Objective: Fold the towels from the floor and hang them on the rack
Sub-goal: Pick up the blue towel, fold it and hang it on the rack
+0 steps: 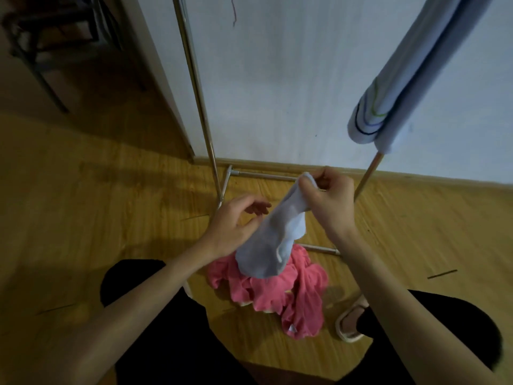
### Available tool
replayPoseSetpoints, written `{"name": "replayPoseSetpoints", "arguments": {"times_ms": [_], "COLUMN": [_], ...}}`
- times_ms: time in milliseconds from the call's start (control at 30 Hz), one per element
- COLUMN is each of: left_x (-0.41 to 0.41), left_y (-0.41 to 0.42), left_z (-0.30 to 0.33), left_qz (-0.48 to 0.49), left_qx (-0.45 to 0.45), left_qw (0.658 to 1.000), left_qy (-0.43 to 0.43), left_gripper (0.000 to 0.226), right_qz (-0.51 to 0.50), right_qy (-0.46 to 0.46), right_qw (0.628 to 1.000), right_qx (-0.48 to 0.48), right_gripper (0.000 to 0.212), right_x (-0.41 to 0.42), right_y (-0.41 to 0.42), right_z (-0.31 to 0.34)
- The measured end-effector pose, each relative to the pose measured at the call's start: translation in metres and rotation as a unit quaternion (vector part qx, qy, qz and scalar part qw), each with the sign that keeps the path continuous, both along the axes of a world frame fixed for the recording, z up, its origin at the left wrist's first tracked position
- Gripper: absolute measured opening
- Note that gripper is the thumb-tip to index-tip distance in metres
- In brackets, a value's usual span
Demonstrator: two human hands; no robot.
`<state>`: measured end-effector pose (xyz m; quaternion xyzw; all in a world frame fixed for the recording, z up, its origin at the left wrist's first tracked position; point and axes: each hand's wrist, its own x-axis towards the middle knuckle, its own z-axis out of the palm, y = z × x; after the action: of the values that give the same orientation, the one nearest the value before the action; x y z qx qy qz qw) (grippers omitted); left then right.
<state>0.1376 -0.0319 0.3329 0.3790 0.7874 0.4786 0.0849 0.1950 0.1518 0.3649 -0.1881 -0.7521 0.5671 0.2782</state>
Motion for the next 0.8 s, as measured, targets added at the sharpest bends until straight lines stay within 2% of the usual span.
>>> {"name": "replayPoseSetpoints", "arguments": {"times_ms": [100,233,333,500,633,800], "left_x": [0.011,0.017,0.021,0.019,0.011,0.011], "left_y": [-0.003,0.008,0.019,0.028,0.028,0.044], "left_z": [0.015,0.028,0.039,0.054,0.071,0.105], "left_qz": [-0.035,0.014,0.051,0.062,0.095,0.08], "left_qx": [-0.038,-0.068,-0.056,-0.039,-0.007,-0.022], "left_qw": [0.998,0.987,0.982,0.979,0.984,0.983], "left_qy": [0.042,0.148,0.175,0.191,0.151,0.164], "left_gripper": [0.045,0.066,0.058,0.029,0.027,0.02], "right_qz": [-0.022,-0.019,-0.022,-0.012,0.033,0.098], "right_qy": [-0.008,-0.008,-0.014,-0.007,-0.006,-0.02], "right_qw": [1.0,0.996,0.996,0.997,0.998,0.994], "right_qx": [-0.016,-0.086,-0.088,-0.075,-0.055,-0.032], "right_gripper": [0.014,0.018,0.022,0.019,0.014,0.016], "right_x": [0.004,0.009,0.011,0.014,0.017,0.017], "right_y": [0.001,0.0,0.0,0.005,0.014,0.017], "right_z": [0.018,0.037,0.046,0.065,0.077,0.071]}}
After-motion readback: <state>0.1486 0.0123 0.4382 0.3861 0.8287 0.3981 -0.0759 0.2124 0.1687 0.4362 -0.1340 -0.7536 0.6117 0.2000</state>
